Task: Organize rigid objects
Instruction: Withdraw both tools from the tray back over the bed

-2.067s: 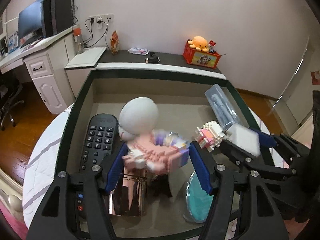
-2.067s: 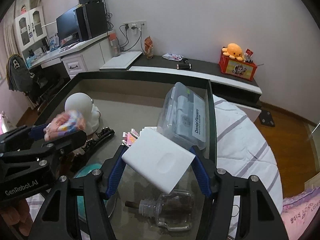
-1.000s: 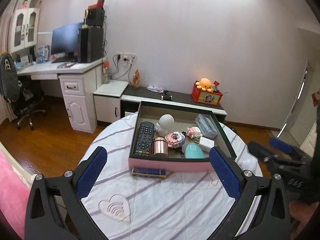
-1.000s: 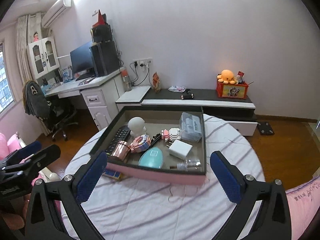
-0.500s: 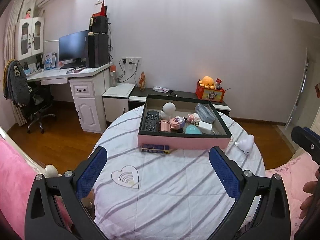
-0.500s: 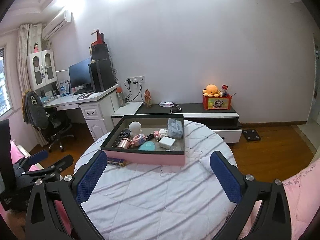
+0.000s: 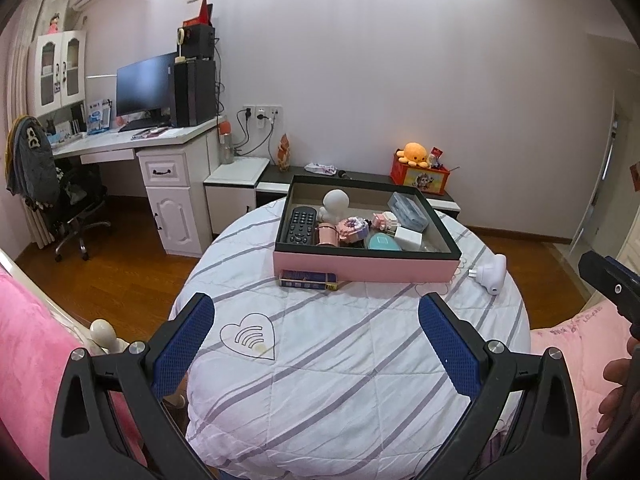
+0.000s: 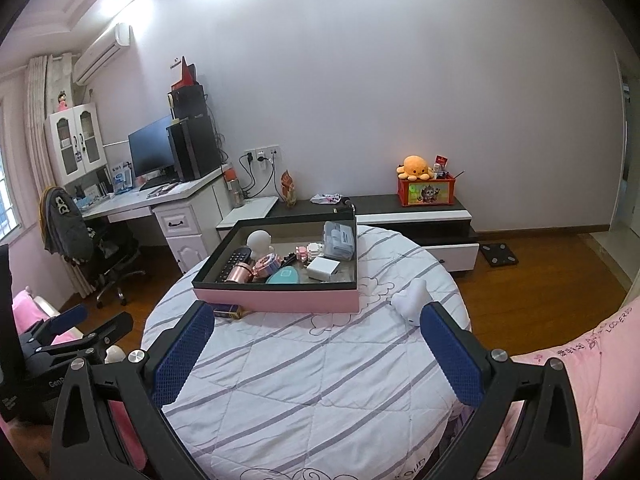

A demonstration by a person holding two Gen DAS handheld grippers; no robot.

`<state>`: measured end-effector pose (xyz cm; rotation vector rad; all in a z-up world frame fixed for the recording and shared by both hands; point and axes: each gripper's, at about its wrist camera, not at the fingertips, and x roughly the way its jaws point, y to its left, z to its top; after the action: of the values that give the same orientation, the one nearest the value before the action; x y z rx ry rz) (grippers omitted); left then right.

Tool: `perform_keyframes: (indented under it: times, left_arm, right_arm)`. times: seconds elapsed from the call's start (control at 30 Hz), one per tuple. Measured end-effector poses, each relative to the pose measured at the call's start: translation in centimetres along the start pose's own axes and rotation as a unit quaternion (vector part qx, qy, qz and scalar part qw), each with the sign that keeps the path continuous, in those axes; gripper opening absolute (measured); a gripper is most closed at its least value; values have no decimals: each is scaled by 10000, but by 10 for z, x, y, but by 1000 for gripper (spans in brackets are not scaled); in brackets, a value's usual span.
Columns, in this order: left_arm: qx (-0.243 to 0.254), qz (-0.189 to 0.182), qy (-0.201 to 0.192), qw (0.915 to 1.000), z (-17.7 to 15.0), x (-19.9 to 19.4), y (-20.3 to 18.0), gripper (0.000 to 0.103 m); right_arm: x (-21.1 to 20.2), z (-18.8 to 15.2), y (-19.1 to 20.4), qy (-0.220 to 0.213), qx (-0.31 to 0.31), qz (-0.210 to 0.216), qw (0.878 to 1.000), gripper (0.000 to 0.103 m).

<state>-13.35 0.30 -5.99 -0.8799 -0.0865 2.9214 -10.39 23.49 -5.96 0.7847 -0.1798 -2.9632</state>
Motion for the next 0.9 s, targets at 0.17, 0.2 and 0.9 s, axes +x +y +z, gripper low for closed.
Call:
perform_keyframes:
  times: [0.17,0.2,0.9]
  left_arm:
    - [25,0,138,9999,-3,14,-2,103]
    - [20,1,173,9998,-3,17,-2,103]
    - [-50,209,1273,9916,-10,176,11,103]
  right_arm:
    - [11,-3,-4,139,9,-35,9999,103]
    - [14,-3,-5,168,18,-54,9998,103]
    - [148,-26,-77,1367,167,-816,9871,103]
